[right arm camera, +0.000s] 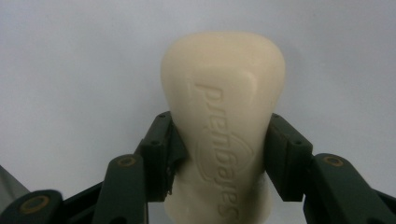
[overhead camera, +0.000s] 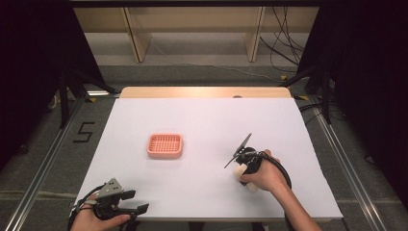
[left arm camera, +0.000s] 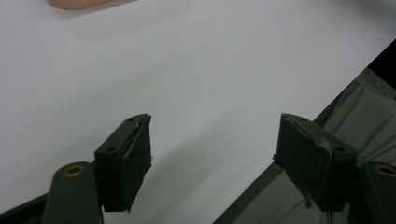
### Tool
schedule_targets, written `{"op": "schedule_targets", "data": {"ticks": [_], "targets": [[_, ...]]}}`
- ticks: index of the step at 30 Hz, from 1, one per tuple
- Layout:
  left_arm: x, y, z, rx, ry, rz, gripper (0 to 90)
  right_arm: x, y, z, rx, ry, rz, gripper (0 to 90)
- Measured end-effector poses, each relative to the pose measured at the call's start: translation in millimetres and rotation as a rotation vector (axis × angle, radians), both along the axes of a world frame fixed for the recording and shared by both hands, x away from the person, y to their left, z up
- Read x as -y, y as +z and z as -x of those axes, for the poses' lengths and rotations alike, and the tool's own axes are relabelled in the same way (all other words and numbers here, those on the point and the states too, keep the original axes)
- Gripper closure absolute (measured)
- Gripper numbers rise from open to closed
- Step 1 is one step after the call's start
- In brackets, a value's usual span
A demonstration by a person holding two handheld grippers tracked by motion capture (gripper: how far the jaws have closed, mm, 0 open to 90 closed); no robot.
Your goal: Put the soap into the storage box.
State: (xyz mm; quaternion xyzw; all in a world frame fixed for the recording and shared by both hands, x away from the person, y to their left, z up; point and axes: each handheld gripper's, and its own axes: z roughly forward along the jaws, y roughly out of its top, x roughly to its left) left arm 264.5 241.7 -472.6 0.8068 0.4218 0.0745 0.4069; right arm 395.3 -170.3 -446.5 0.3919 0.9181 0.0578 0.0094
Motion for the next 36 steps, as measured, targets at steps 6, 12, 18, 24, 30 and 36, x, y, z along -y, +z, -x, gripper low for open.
{"op": "schedule_targets", "data": {"ticks": [6, 12, 18, 24, 30, 36], "targets": [[-0.8, 0.5, -0.1, -0.001, -0.007, -0.011, 26.0, -2.0, 9.4, -0.4, 0.037, 0.027, -0.014, 50.5], [-1.4, 0.6, -0.1, 0.001, -0.008, -0.013, 26.0, -5.8, 15.5, -2.5, 0.059, 0.039, -0.030, 50.5], [-1.4, 0.6, 0.1, 0.001, -0.008, -0.012, 26.0, -10.9, 20.2, -4.8, 0.078, 0.046, -0.051, 50.5], [-1.2, 0.4, 0.4, 0.004, -0.005, -0.009, 26.0, -13.2, 23.0, -7.7, 0.101, 0.055, -0.051, 50.5], [1.2, -0.4, 0.7, 0.000, -0.001, 0.007, 26.0, -15.9, 23.9, -7.5, 0.100, 0.050, -0.065, 50.5], [-0.1, -0.3, 0.4, 0.001, -0.008, -0.020, 26.0, -18.1, 25.0, -8.7, 0.117, 0.055, -0.077, 50.5]]}}
